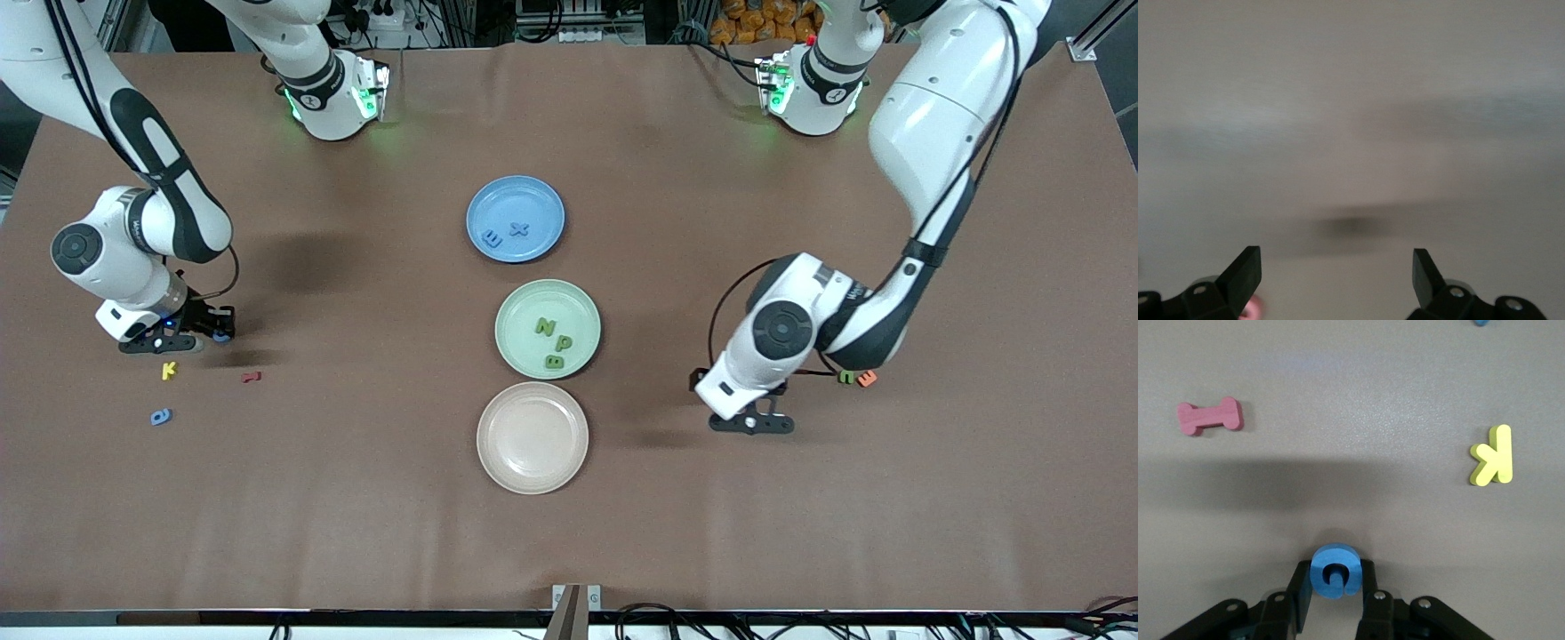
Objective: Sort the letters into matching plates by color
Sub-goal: 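Grasp the blue G with the right gripper while the left reaches green u, then lower the blue G onto the blue plate with the right gripper and release, then grasp a blue letter with the right gripper while the left grasps green u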
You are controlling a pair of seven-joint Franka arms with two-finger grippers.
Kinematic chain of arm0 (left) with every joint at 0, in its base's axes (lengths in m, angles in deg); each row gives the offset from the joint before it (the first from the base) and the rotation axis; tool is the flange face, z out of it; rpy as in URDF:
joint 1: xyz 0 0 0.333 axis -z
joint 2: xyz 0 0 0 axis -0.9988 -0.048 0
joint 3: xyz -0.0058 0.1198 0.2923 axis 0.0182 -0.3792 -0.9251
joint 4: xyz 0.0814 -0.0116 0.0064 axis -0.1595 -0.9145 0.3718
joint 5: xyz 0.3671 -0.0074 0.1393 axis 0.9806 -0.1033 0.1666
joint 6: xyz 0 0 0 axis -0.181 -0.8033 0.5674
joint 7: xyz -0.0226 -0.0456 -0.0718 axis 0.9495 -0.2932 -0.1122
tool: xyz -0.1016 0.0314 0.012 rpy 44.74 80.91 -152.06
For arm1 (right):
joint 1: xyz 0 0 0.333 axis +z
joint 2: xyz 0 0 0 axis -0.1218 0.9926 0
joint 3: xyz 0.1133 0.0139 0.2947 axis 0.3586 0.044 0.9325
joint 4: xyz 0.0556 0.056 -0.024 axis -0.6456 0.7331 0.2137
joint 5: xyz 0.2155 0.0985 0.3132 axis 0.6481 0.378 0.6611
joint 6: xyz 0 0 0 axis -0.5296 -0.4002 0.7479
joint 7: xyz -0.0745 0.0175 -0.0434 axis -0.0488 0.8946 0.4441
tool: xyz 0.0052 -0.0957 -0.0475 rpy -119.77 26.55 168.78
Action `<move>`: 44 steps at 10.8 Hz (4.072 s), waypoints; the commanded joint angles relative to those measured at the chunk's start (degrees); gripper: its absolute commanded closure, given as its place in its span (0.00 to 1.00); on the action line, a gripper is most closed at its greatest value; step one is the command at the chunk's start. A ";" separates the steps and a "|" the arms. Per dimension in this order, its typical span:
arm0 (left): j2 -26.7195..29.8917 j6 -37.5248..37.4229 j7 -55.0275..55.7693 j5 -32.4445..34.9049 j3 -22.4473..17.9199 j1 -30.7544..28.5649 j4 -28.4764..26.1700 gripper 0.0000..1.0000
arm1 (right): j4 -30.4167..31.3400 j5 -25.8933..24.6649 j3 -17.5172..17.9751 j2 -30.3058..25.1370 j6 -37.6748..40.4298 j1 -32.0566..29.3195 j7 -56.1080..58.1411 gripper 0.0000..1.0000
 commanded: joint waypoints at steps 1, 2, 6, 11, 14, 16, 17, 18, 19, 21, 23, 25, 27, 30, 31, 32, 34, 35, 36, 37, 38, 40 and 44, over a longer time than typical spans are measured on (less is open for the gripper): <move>0.90 -1.59 -12.37 -1.08 0.37 -6.27 -1.39 0.00 | -0.25 0.38 -0.21 0.15 -0.20 0.28 1.43 1.00; 0.81 -1.59 -16.08 -1.08 0.28 -8.03 -1.74 0.00 | -0.25 0.47 0.41 -0.82 0.68 0.80 1.35 1.00; 0.89 -1.50 -24.26 -0.03 0.11 -12.52 -6.65 0.00 | -1.13 0.47 11.18 -5.57 8.06 1.33 -10.72 1.00; 4.05 -1.24 -26.83 6.39 0.72 -16.13 -13.43 0.00 | -1.22 0.47 23.33 -6.19 9.83 5.45 -31.39 1.00; 5.63 -0.62 -27.01 6.39 0.72 -17.89 -15.89 0.00 | -1.57 0.47 28.43 -5.40 9.74 12.65 -49.48 1.00; 5.73 0.68 -26.93 6.30 0.81 -19.55 -17.12 0.00 | -2.36 0.47 31.68 -4.26 9.74 17.74 -59.60 1.00; 6.16 4.09 -26.92 6.30 1.42 -21.56 -19.39 0.00 | -2.71 0.38 32.66 -3.56 9.74 20.73 -65.13 1.00; 6.86 8.39 -26.92 6.39 1.69 -23.76 -22.20 0.00 | -2.98 0.38 33.62 -3.29 9.83 22.67 -70.93 1.00; 7.05 9.91 -27.01 6.39 1.86 -24.48 -23.01 0.00 | -2.98 0.38 35.29 -3.03 9.83 24.00 -75.08 1.00; 7.22 9.92 -26.58 6.30 1.95 -24.22 -22.84 0.00 | -2.89 0.38 38.02 -1.45 12.62 25.32 -78.63 1.00; 7.31 9.66 -25.43 6.30 3.18 -24.04 -22.75 0.00 | -2.54 0.38 40.47 -1.44 17.27 25.68 -79.42 0.93; 8.54 8.96 -25.43 6.30 3.62 -23.87 -22.66 0.00 | -2.54 0.21 41.37 -1.97 21.33 24.89 -79.25 0.00; 8.11 8.61 -25.17 6.21 4.15 -24.04 -22.66 0.00 | -2.45 0.21 42.07 -3.80 22.56 21.92 -78.38 0.00; 6.70 9.48 -25.25 6.30 4.06 -24.48 -22.40 0.00 | -2.54 0.21 41.98 -8.64 27.92 15.87 -71.04 0.00; 6.43 10.27 -25.25 6.30 3.97 -24.66 -22.58 0.00 | -2.63 0.12 41.98 -9.52 28.46 11.22 -64.81 0.00; 6.43 10.45 -25.25 6.30 3.89 -24.75 -22.58 0.00 | -2.71 0.12 41.90 -10.23 28.46 6.22 -57.27 0.00; 6.00 11.50 -25.25 6.30 3.80 -24.92 -22.66 0.00 | -3.32 -0.14 38.58 -11.20 28.46 0.92 -44.68 0.00; 5.47 12.64 -25.25 6.30 3.80 -25.18 -22.67 0.00 | -4.55 -0.23 35.34 -11.20 28.46 -0.32 -39.23 0.00; 5.03 13.78 -25.25 6.30 3.71 -25.27 -22.67 0.00 | -6.04 -0.32 31.82 -10.85 28.29 -1.21 -31.17 0.00; 5.03 14.23 -25.25 6.30 3.71 -25.27 -22.58 0.00 | -7.79 -0.32 28.13 -10.41 28.11 -1.56 -21.78 0.00; 5.03 14.75 -25.17 6.21 3.71 -25.27 -22.49 0.00 | -9.55 -0.41 24.36 -10.15 27.59 -1.91 -14.64 0.00; 4.76 16.07 -25.17 6.30 3.62 -25.80 -22.58 0.00 | -14.73 -0.32 18.28 -7.09 27.14 -1.92 -5.73 0.00; 4.67 16.08 -25.69 6.39 3.62 -26.77 -22.75 0.00 | -19.58 -0.85 10.72 -1.11 21.10 -1.22 9.82 0.01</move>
